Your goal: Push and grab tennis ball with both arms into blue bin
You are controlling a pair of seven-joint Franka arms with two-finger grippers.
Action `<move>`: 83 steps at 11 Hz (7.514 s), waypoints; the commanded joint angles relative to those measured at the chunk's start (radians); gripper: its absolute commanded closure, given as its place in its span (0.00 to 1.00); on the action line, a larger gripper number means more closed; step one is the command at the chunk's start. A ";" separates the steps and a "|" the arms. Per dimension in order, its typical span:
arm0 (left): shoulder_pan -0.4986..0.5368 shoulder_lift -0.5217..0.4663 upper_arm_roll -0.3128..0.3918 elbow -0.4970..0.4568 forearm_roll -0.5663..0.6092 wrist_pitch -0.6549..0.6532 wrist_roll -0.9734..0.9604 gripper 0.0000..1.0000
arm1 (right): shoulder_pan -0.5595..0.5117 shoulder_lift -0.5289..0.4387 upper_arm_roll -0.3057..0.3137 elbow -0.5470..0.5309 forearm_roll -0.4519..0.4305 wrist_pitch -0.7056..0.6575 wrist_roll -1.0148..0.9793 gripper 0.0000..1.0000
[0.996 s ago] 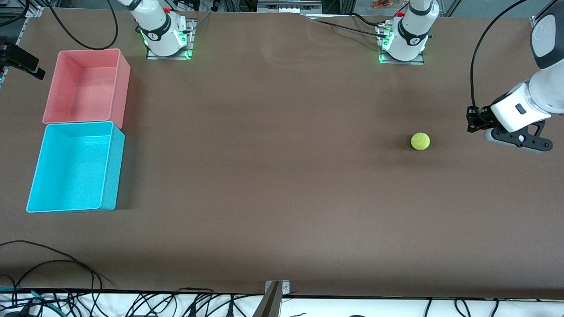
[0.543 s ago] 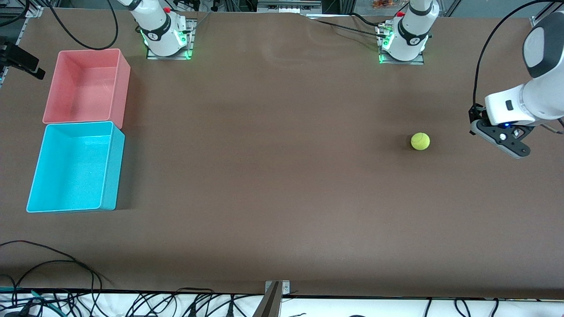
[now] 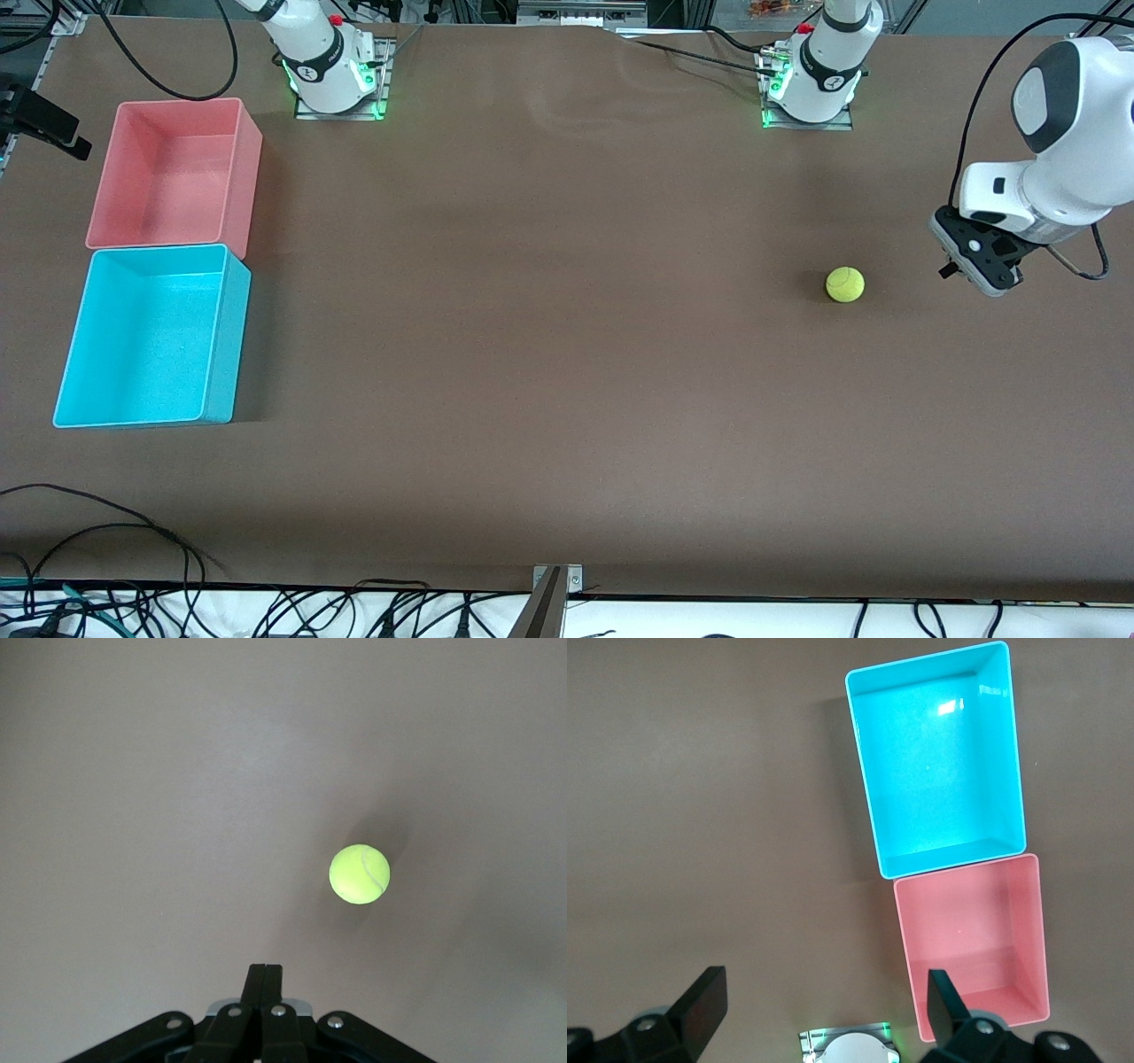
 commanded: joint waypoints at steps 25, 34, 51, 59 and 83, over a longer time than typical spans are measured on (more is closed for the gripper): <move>0.193 0.255 -0.008 -0.363 -0.058 0.628 0.638 1.00 | 0.007 0.020 0.004 0.019 0.016 -0.008 0.009 0.00; 0.262 0.306 -0.006 -0.379 0.014 0.696 0.661 1.00 | 0.007 0.021 0.004 0.019 0.016 0.003 0.009 0.00; 0.342 0.236 -0.528 -0.412 0.020 0.702 0.070 1.00 | 0.144 0.094 0.012 0.011 -0.001 0.003 0.008 0.00; 0.562 0.231 -0.525 0.055 0.002 0.106 -0.008 1.00 | 0.164 0.132 0.013 0.018 0.002 0.043 0.006 0.00; -0.060 0.145 -0.190 0.502 -0.072 -0.310 -1.419 0.00 | 0.150 0.344 -0.017 -0.506 -0.132 0.573 0.009 0.00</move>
